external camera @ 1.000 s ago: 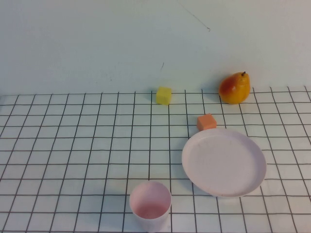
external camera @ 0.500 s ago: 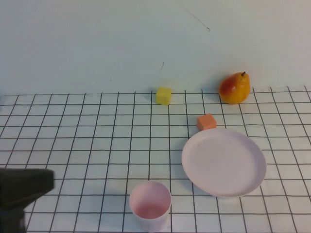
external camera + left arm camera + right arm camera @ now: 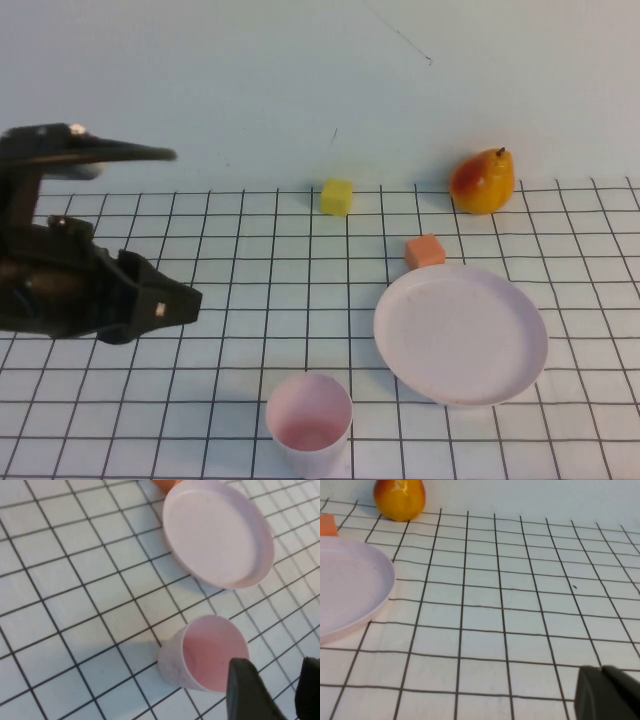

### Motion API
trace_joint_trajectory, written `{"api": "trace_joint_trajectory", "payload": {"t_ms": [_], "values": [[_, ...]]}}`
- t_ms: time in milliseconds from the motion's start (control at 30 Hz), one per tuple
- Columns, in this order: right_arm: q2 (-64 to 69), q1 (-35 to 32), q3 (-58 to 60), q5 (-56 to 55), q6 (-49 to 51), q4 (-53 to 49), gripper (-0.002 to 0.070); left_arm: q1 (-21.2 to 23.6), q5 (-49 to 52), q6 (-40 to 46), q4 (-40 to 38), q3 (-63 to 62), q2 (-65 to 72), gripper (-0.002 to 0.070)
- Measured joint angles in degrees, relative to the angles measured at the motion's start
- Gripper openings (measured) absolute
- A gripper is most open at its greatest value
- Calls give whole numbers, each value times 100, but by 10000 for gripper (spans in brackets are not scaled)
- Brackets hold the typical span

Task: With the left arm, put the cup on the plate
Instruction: Pick up the cup from the table

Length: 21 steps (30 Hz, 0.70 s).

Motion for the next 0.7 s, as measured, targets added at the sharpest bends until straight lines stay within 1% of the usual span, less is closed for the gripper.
{"api": "trace_joint_trajectory", "payload": {"t_ms": [67,200,233,267,300,400,467,500,567,600,700], "values": [[0,0,0,0,0,0,-2,-325,-97,-265,381,-98,251,211],[0,0,0,0,0,0,-2,-1270,-663,-886,1310,-167,662,222],[0,0,0,0,0,0,-2,-1524,-797,-1029,1554,-167,772,239],[0,0,0,0,0,0,-2,-1754,-892,-1163,1746,-167,865,265],[0,0,0,0,0,0,-2,-1957,-998,-1280,1959,-167,985,314],[0,0,0,0,0,0,-2,-2349,-1310,-1514,2359,-167,1337,503],[0,0,0,0,0,0,-2,-2473,-1558,-1596,2497,-167,1613,575],[0,0,0,0,0,0,-2,-2513,-1691,-1621,2552,-167,1769,591],[0,0,0,0,0,0,-2,-2538,-1906,-1636,2656,-171,2051,593],[0,0,0,0,0,0,-2,-2538,-2018,-1636,2739,-180,2211,582],[0,0,0,0,0,0,-2,-2538,-2239,-1636,2899,-198,2648,508]]}}
